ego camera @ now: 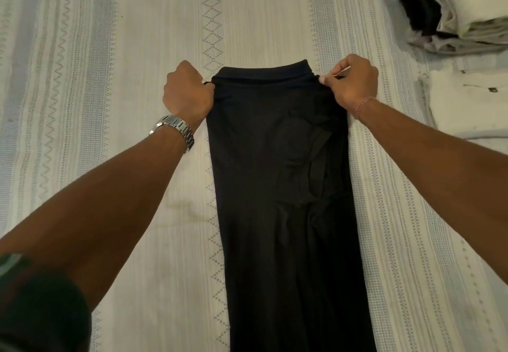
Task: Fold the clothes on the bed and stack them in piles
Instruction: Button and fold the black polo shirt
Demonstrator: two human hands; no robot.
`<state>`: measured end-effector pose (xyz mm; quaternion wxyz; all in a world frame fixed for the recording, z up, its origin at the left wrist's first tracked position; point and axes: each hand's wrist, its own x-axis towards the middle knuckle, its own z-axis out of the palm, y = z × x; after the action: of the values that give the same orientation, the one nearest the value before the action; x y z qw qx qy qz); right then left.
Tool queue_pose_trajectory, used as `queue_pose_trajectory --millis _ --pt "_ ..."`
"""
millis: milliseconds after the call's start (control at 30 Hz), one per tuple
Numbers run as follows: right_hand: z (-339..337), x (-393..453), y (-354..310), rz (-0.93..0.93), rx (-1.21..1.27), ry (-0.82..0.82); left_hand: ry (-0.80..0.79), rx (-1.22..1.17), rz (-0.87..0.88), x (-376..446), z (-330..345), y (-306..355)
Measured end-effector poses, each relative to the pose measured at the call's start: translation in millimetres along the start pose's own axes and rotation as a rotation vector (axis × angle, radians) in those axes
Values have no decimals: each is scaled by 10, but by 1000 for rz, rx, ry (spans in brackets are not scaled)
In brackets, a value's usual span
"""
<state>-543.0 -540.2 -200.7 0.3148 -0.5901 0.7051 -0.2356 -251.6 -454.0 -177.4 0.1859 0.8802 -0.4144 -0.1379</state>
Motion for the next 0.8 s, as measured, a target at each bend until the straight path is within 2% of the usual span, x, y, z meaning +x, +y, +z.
queue_pose_trajectory --millis 67,133,200,300,400,500,600,700,800 --pt "-28 -50 79 -36 48 28 13 -22 -24 -39 -3 7" --pt "-37 -151 148 -162 -26 93 72 -49 38 -87 4 15" --pt "-49 -339 187 -312 -117 122 141 -61 224 -179 30 27" --pt "-38 -763 144 -425 -169 85 157 -66 506 -450 116 79" --pt "-85 -1242 39 -310 -262 59 94 -17 704 -882 279 45" --pt "-142 -1687 -2 -43 -411 -141 -69 58 886 -1256 528 -57" --pt "-87 -2026 125 56 -463 -218 -295 119 916 -1408 684 -60" --pt "-74 -2103 239 138 -233 -328 -366 255 881 -1429 753 -61" --pt "-143 -2142 323 38 71 -373 -364 354 856 -1458 789 -32"
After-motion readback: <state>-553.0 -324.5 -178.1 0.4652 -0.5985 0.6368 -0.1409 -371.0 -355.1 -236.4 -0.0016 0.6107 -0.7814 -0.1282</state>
